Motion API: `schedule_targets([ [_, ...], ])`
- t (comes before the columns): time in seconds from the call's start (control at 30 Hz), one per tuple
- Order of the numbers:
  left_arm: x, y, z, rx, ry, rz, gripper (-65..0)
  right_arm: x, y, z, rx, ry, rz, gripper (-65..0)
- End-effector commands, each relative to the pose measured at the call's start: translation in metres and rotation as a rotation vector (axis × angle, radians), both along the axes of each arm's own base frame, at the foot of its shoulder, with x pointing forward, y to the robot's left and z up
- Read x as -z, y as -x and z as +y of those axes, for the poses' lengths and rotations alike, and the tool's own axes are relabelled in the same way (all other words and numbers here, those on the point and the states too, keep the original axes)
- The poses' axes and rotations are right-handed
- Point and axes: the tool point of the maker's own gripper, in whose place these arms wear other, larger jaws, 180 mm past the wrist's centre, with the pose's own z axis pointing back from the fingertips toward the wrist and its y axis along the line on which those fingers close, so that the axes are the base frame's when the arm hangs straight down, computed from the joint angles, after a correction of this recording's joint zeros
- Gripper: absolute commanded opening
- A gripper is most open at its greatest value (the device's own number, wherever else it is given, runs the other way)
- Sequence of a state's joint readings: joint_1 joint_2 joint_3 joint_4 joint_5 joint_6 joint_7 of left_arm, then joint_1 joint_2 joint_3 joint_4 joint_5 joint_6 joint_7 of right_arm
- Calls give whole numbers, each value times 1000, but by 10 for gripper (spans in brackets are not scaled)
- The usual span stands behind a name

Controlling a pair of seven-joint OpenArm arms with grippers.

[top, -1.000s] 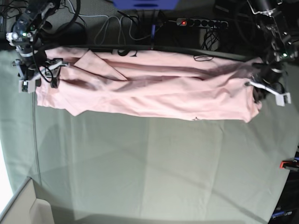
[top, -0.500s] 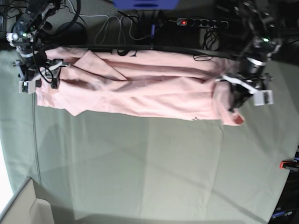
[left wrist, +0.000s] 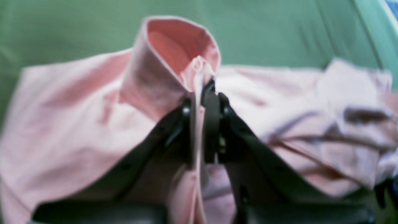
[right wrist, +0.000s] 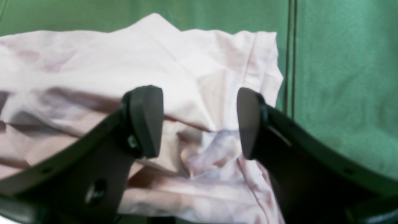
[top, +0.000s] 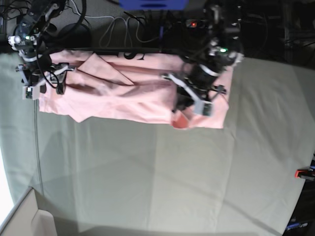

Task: Layout the t-shirt on the table in an organized manner, then fold the t-shirt properly
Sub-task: 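Carry the strip end with the left gripper toward the right gripper, folding it over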

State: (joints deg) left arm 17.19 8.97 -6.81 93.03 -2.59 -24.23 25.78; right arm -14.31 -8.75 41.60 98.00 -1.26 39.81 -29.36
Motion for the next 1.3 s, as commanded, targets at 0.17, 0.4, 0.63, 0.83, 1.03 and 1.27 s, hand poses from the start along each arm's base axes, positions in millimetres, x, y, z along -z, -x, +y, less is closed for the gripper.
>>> schedule_targets([
  [0.17,-6,-9,-29,77,24,-37,-650,-12,-8,-3,-3,13,-50,-274],
  [0.4,-5,-8,-74,200,48,-36,-650,-12,-9,-2,-8,13,-51,-274],
  [0.63,-10,-10,-83,227,52,-53,-650,-13,-9,-3,-9,14,-52,-273],
  [0.83,-7,-10,-86,237,48,-41,-639,-13,-9,-3,-9,14,-52,-273],
  [1.03,-1,-8,-87,239,56,-26,-417,-13,-9,-3,-9,14,-52,-272],
  [1.27,-61,-22,-88,189,257,-134,-385,-13,-9,-3,-9,14,-52,-272],
])
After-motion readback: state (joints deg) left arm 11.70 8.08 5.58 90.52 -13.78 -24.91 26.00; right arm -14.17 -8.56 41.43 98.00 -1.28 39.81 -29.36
